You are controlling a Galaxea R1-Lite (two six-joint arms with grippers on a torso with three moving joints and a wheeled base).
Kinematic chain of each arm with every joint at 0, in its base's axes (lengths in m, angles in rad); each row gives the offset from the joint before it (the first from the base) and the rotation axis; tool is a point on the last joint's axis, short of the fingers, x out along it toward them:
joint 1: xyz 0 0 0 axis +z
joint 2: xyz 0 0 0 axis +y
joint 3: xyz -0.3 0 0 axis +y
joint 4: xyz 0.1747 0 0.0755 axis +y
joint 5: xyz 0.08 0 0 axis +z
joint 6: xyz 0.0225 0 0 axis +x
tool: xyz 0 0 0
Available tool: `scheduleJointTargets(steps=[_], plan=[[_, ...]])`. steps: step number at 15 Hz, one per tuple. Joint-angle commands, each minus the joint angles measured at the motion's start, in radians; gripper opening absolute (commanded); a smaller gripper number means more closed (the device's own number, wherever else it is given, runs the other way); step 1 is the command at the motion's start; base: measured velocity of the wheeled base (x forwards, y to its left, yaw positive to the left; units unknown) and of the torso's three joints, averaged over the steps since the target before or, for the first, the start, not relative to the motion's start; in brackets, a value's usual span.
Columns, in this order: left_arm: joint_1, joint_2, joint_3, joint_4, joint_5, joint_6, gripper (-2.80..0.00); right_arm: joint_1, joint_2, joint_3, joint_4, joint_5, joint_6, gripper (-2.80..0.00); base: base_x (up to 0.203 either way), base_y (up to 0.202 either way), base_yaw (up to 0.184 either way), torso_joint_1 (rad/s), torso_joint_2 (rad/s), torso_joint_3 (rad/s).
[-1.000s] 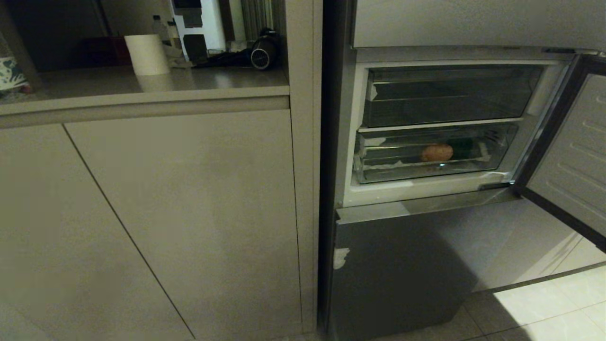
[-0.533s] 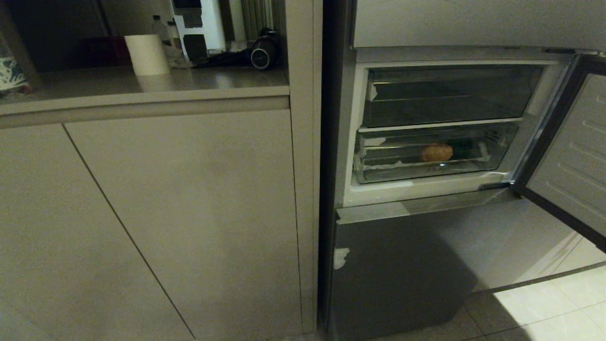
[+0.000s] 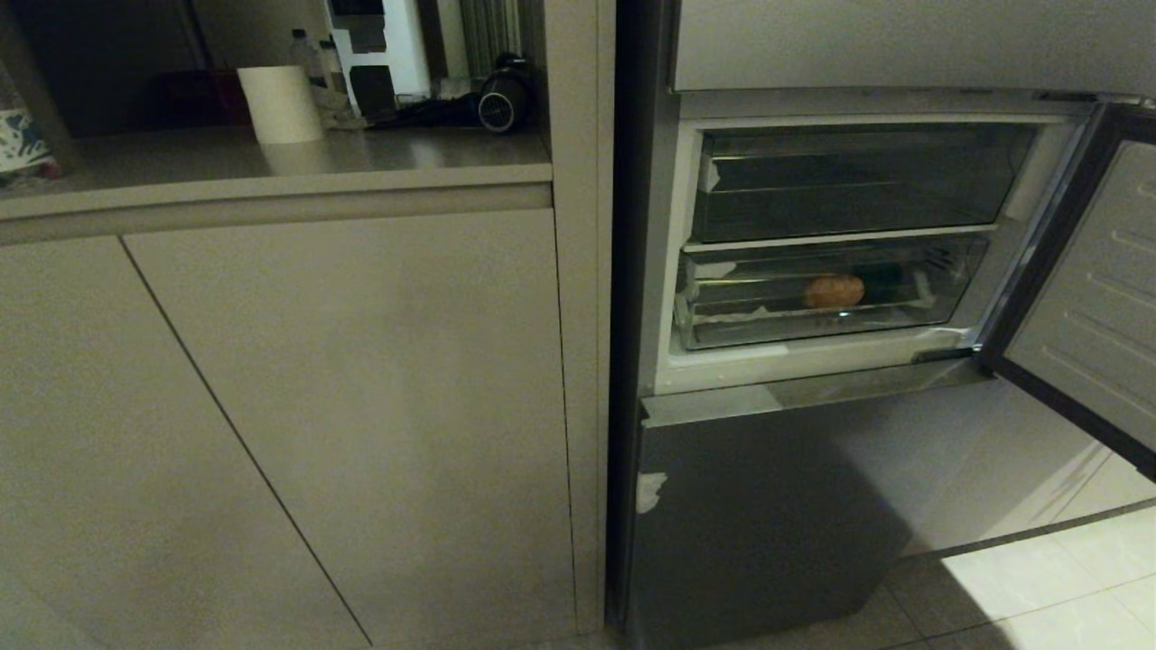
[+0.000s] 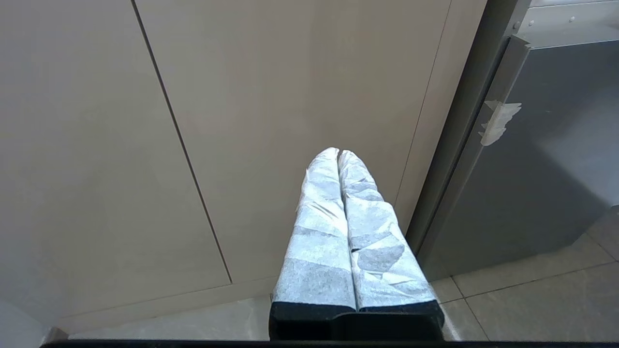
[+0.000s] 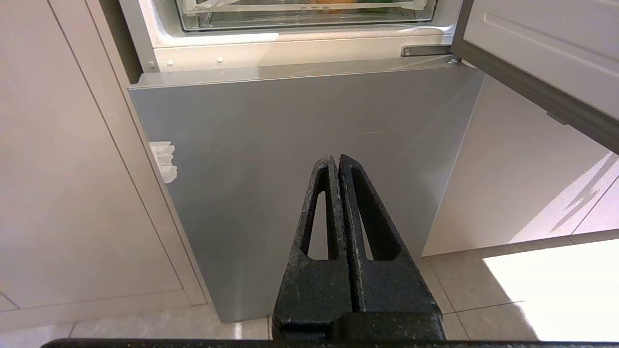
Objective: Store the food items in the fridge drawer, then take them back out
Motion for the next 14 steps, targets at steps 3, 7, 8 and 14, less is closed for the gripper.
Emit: scheduleJointTargets(steps=[3, 7, 8, 14], plan=[[0.0, 0.001, 0.0, 0.0, 0.0, 0.0, -2.8, 0.0, 0.001, 0.031, -0.001, 0.0, 0.0, -2.8, 0.0, 0.0, 0.0, 0.0, 0.0, 0.0], [0.0, 0.001, 0.0, 0.0, 0.0, 0.0, -2.8, 0.0, 0.0, 0.031, -0.001, 0.0, 0.0, -2.8, 0.0, 0.0, 0.0, 0.0, 0.0, 0.0], [0.0, 0.001, 0.0, 0.0, 0.0, 0.0, -2.8, 0.0, 0.001, 0.031, -0.001, 0.0, 0.0, -2.8, 0.0, 0.0, 0.0, 0.0, 0.0, 0.0], [0.0, 0.001, 0.0, 0.0, 0.0, 0.0, -2.8, 0.0, 0.0, 0.031, -0.001, 0.0, 0.0, -2.8, 0.0, 0.0, 0.0, 0.0, 0.0, 0.0]])
